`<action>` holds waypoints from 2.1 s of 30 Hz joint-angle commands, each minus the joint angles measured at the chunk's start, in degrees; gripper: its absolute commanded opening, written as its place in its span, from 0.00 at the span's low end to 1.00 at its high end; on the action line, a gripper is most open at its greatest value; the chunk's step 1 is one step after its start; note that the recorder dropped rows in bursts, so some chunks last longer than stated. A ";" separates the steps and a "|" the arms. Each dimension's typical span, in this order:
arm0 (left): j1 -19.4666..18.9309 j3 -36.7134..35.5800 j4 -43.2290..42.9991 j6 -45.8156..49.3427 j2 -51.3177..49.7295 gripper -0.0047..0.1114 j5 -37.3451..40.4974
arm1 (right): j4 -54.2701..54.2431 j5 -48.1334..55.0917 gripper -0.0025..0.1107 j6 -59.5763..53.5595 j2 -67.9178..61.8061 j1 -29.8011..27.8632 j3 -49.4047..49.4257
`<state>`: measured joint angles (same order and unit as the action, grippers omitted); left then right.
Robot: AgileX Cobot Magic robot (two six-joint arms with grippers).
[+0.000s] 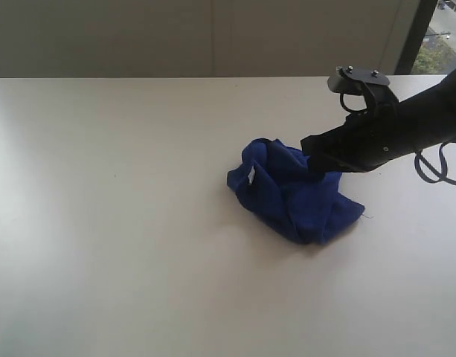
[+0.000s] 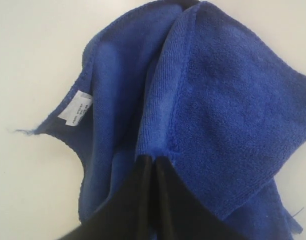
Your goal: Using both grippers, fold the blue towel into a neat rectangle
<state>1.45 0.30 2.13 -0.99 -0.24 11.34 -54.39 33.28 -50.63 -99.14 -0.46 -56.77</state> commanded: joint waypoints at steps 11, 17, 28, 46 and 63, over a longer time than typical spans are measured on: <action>-0.20 -0.22 0.64 -0.75 -0.22 0.04 -20.32 | 0.17 -1.73 0.02 -0.17 0.62 -0.18 0.24; -0.09 10.22 6.25 -9.64 -18.85 0.04 -5.13 | 0.07 -1.86 0.02 -0.17 0.62 -0.18 0.24; 14.28 31.43 11.62 0.99 -60.45 0.04 2.48 | 0.08 -2.72 0.02 -0.17 0.62 -0.18 0.24; 37.10 62.83 19.74 0.99 -99.34 0.04 -4.37 | 0.08 -3.78 0.02 -0.17 0.62 -0.18 0.24; 41.34 69.76 19.68 0.99 -106.35 0.50 -6.59 | 0.05 -3.69 0.02 -0.17 -1.46 -0.18 0.24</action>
<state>42.00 69.75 21.16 0.00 -106.59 3.71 -54.39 29.47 -50.63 -100.49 -0.46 -56.77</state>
